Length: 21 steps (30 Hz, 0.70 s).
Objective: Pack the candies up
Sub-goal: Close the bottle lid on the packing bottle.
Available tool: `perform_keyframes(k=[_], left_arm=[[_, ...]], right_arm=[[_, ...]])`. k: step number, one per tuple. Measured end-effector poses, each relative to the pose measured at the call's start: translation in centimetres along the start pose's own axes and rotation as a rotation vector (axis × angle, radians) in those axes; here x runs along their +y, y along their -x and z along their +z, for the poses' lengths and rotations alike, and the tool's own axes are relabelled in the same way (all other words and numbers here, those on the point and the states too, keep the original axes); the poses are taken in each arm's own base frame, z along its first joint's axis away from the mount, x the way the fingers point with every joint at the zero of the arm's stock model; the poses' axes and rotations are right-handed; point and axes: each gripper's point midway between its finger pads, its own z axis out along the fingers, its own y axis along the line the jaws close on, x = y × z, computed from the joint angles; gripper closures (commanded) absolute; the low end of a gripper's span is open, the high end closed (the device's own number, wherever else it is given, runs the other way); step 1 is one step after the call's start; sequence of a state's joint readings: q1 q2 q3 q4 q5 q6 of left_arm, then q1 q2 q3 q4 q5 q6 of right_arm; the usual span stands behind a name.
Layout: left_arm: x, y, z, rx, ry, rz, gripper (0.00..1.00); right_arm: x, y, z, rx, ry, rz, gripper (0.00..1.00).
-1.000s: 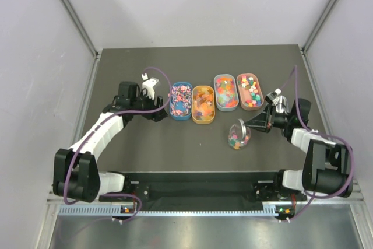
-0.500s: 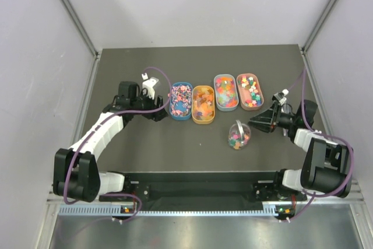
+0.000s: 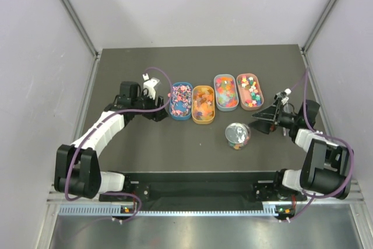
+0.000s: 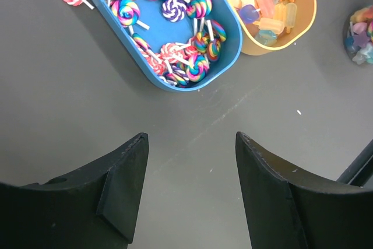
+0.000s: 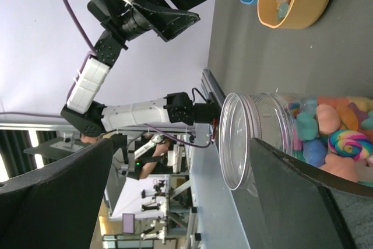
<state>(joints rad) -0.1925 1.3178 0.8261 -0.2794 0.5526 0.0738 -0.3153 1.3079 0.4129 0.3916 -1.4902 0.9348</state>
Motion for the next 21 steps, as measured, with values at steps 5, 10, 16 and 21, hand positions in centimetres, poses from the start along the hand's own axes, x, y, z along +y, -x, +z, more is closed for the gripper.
perform_keyframes(k=[5,10,16,21], left_arm=[[1.0,-0.1,-0.1,0.007,0.055,0.016,0.33],[2.2,0.1,-0.5,0.016,0.126,0.040,0.33],[1.8,2.5,-1.7,-0.017,0.128,0.074,0.34],[-0.3,6.3,-3.0,-0.073,0.039,0.123,0.34]], right_arm=[[2.3,1.8,-0.3,-0.022,0.004,-0.126,0.00],[8.8,6.2,-0.5,-0.041,0.022,-0.430,0.00],[16.2,10.4,-0.8,-0.050,0.066,-0.695,0.00],[16.6,18.6,-1.6,-0.064,0.062,-0.658,0.00]])
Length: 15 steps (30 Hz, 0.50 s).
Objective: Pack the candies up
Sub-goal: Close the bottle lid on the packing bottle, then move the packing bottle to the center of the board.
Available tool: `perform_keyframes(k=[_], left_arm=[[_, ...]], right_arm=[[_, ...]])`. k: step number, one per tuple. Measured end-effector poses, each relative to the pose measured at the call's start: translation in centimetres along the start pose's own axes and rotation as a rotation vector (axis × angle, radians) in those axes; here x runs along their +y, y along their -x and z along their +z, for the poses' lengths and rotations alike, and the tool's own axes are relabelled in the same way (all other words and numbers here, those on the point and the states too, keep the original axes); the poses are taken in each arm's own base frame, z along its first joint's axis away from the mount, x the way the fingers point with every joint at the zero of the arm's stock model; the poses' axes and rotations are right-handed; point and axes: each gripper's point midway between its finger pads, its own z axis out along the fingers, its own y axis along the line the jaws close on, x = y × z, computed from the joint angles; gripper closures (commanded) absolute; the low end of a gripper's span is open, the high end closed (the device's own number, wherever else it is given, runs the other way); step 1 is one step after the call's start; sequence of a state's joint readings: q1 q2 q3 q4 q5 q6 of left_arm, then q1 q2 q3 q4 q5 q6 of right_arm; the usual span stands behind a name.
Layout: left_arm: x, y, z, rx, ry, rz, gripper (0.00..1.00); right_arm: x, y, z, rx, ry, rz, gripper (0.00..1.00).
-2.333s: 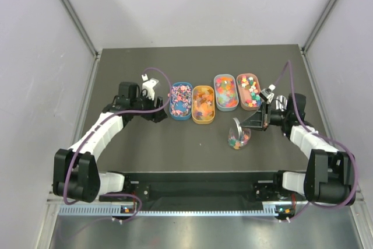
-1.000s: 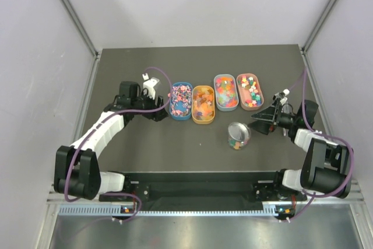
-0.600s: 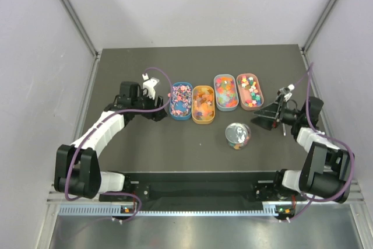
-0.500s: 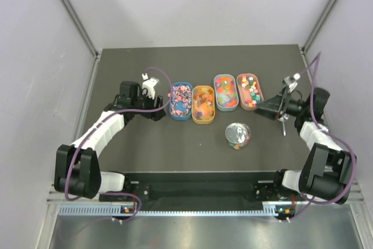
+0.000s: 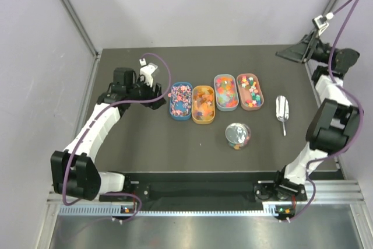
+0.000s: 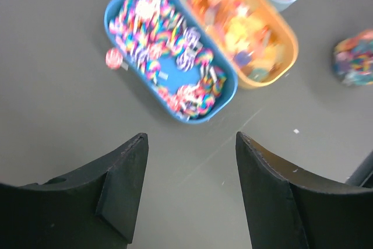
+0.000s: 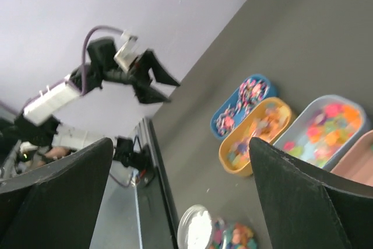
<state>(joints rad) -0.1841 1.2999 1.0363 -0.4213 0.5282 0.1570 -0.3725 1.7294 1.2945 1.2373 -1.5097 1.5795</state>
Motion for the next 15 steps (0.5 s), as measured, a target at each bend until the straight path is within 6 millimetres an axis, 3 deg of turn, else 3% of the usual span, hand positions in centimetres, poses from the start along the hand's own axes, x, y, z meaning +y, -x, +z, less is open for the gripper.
perform_keyframes(k=[2,5,7,12,15], left_arm=[[-0.5,1.4,-0.3,-0.026,-0.025,0.016,0.34],[-1.1,2.7,-0.7,-0.051,-0.056,0.030,0.33],[-1.5,2.5,-0.7,-0.046,-0.075,0.024,0.33],[-2.0,1.6,-0.6,-0.026,-0.104,0.000,0.33],[-2.3,1.0,-0.8,-0.011,-0.111,-0.021,0.33]], right_arm=[[-1.8,3.1,0.1,-0.046,0.000,0.001,0.00],[-2.5,5.0,0.7,-0.091,0.010,-0.031,0.00],[-0.7,6.2,1.9,-0.097,0.034,-0.110,0.00],[6.6,8.5,4.9,-0.131,0.099,-0.329,0.00],[9.8,12.2,5.3,-0.232,0.054,-0.489,0.00]])
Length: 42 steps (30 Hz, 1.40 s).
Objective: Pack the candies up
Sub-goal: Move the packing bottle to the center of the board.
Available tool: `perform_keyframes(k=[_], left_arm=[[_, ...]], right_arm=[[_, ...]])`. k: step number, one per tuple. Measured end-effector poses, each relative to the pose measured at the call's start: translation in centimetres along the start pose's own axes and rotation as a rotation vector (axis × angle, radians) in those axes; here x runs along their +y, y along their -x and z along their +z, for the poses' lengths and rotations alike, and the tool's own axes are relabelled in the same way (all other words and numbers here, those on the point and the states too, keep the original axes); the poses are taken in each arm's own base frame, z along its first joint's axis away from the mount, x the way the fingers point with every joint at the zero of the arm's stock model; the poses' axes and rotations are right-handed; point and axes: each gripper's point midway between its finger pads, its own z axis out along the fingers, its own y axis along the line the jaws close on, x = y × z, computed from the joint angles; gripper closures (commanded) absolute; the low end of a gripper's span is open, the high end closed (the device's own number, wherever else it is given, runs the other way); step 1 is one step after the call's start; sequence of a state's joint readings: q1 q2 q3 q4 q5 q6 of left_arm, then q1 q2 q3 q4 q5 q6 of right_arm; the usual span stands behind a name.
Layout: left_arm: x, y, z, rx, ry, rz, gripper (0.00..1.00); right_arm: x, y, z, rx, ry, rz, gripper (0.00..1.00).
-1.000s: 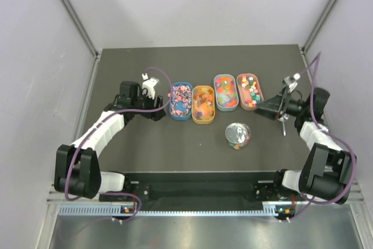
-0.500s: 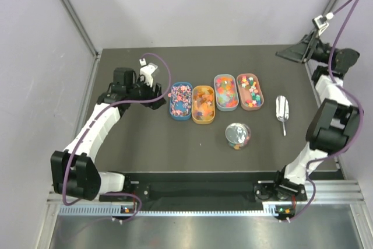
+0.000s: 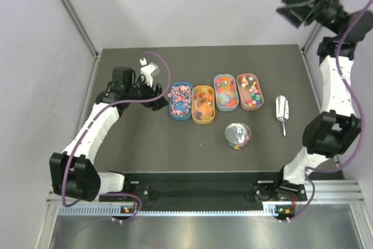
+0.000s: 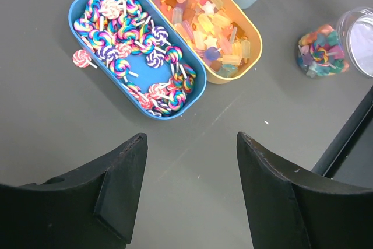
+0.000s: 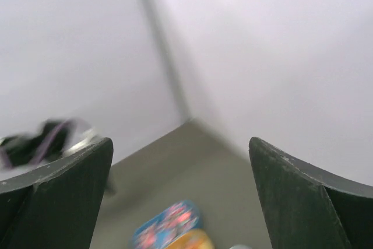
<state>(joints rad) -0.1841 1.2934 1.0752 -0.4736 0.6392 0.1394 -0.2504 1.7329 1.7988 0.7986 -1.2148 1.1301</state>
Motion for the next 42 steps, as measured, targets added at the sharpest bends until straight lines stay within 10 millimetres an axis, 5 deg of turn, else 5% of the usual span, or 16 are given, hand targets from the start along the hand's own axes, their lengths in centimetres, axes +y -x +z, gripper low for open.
perform_keyframes(k=[3,5,9,11,14,18,21,26,34,39,42], left_arm=[[-0.2,0.1,-0.3,-0.005,0.001,-0.002,0.32],[-0.4,0.4,-0.6,-0.015,0.002,0.001,0.32],[-0.7,0.9,-1.2,-0.036,0.014,-0.007,0.32],[-0.9,1.3,-1.7,-0.054,0.032,-0.009,0.32],[-1.5,1.0,-2.6,-0.088,0.048,-0.019,0.32],[-2.0,-1.8,-2.8,-0.060,0.050,-0.065,0.33],[-2.0,-3.7,-2.6,-0.018,0.049,-0.098,0.33],[-2.1,-4.6,-2.2,-0.003,0.039,-0.118,0.33],[-3.3,-9.1,-0.5,0.095,-0.062,-0.252,0.50],[-3.4,-12.5,0.9,0.185,-0.079,-0.386,0.97],[-3.2,-13.5,1.5,0.195,-0.077,-0.431,0.99]], right_arm=[[-2.2,5.9,1.1,-0.155,-0.233,-0.211,0.00],[-4.1,8.1,0.8,-0.223,-0.435,-0.340,0.00],[-7.0,7.2,-1.7,-0.140,-0.821,-0.489,0.00],[-7.8,4.1,-3.5,-0.026,-0.943,-0.497,0.00],[-8.2,-5.8,-9.2,0.265,-1.085,-0.467,0.00],[-4.8,-20.7,-18.1,0.706,-1.099,-0.401,0.00],[-1.2,-26.4,-22.2,0.847,-1.054,-0.420,0.00],[1.4,-30.0,-23.5,0.887,-0.923,-0.507,0.00],[4.4,-40.1,-25.3,1.191,-0.454,-0.440,0.00],[6.4,-43.2,-25.7,1.220,-0.278,-0.430,0.00],[6.9,-44.2,-25.7,1.220,-0.208,-0.452,0.00]])
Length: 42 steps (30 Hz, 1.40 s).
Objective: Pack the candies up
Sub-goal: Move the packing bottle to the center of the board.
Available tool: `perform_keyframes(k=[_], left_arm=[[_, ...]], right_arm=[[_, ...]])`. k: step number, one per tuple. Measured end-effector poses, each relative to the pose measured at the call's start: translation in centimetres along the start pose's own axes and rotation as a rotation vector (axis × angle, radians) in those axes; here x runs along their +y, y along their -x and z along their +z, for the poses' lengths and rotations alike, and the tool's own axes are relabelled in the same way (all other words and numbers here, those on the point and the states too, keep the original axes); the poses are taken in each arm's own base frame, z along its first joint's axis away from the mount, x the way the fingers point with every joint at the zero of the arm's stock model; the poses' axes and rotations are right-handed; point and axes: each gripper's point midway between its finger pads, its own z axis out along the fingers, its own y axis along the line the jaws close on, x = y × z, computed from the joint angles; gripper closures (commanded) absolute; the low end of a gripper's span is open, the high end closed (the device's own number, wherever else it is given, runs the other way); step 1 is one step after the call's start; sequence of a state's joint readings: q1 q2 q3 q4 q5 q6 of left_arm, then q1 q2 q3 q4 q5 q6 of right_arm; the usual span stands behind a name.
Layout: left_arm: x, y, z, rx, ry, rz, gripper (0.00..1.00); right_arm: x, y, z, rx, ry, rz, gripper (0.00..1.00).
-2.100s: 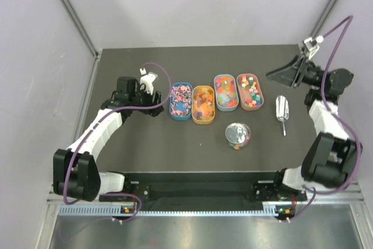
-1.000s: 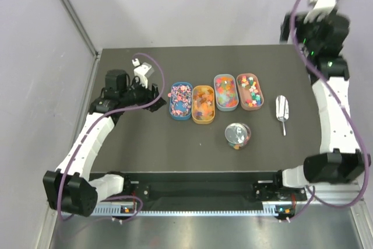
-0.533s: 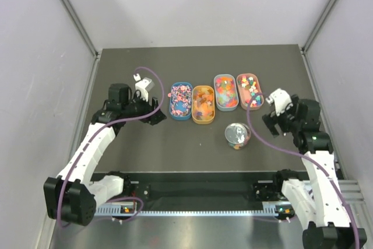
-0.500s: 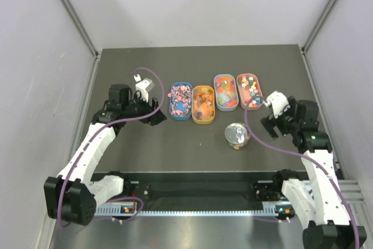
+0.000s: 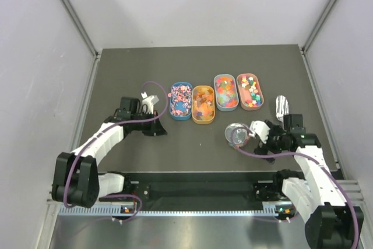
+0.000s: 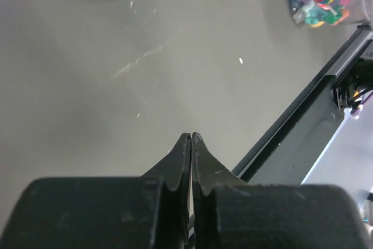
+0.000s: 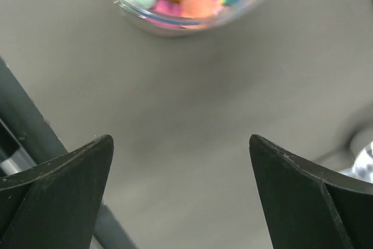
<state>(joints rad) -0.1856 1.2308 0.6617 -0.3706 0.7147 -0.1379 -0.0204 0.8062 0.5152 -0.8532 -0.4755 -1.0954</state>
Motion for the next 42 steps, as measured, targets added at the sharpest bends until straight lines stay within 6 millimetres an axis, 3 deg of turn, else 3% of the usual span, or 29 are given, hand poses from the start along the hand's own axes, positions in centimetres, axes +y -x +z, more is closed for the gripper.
perform_keyframes(k=[5,8,11,13,15,18,20,26,34,42], left_arm=[[0.6,-1.7,0.9,0.019,-0.001,-0.061,0.98],[0.7,-1.4,1.0,0.008,0.000,-0.052,0.97],[0.8,-0.9,1.1,-0.003,0.001,-0.042,0.95],[0.9,-0.5,1.2,-0.009,0.005,-0.035,0.93],[1.2,-0.2,1.3,-0.015,0.017,-0.028,0.91],[1.6,0.2,1.5,-0.023,0.035,-0.013,0.87],[1.9,0.3,1.5,-0.023,0.046,-0.005,0.85],[2.5,0.6,1.6,-0.025,0.071,0.017,0.80],[3.0,0.8,1.6,-0.031,0.097,0.039,0.77],[3.2,0.8,1.6,-0.033,0.106,0.052,0.76]], right_arm=[[1.3,-0.7,1.8,0.000,0.071,-0.099,0.00],[1.9,-1.2,2.6,0.009,0.122,-0.121,0.05],[2.3,-0.9,3.2,-0.006,0.178,-0.147,0.22],[2.6,-0.7,3.6,-0.010,0.234,-0.168,0.51],[2.9,-0.1,3.7,-0.019,0.297,-0.193,0.69],[2.9,0.8,3.5,-0.037,0.362,-0.269,0.84],[3.3,0.9,3.4,-0.044,0.392,-0.328,0.84],[5.1,0.2,2.8,-0.053,0.449,-0.494,0.99],[7.2,0.0,3.2,-0.110,0.437,-0.718,1.00],[6.2,1.3,5.0,-0.126,0.434,-0.754,1.00]])
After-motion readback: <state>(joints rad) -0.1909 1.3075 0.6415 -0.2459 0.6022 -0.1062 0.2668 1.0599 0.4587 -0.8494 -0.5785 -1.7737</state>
